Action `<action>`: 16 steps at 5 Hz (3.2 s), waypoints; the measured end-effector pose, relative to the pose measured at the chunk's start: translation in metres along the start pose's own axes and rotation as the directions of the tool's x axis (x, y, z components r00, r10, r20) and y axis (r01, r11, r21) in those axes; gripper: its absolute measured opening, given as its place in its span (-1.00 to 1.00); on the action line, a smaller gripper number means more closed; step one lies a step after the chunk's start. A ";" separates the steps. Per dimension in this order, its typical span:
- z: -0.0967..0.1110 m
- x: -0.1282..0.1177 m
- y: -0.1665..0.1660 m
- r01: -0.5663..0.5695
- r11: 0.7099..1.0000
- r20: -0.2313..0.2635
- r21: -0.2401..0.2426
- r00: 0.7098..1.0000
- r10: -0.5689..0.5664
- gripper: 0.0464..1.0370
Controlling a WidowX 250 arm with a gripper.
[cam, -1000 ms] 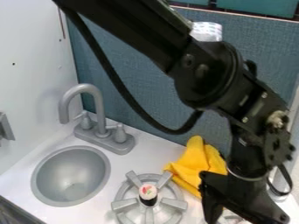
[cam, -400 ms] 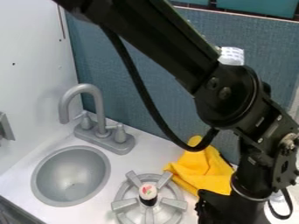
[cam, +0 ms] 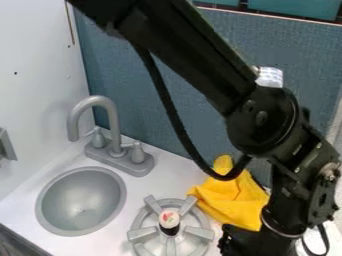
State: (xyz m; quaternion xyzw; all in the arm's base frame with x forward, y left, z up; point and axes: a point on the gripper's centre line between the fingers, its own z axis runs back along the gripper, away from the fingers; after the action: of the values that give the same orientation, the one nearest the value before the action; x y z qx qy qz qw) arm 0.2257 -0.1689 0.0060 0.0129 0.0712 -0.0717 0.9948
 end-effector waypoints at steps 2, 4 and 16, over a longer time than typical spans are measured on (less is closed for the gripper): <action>-0.007 0.000 0.000 -0.015 1.000 -0.019 0.007 1.000 0.015 0.27; 0.004 -0.005 -0.001 -0.021 0.999 0.020 -0.040 1.000 0.022 -0.32; -0.019 -0.025 0.256 -0.506 0.860 -0.027 -0.070 0.862 0.506 -0.32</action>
State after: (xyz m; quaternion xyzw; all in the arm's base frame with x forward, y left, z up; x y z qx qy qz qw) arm 0.2356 0.0891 -0.0055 -0.0056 0.0720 0.1945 0.9782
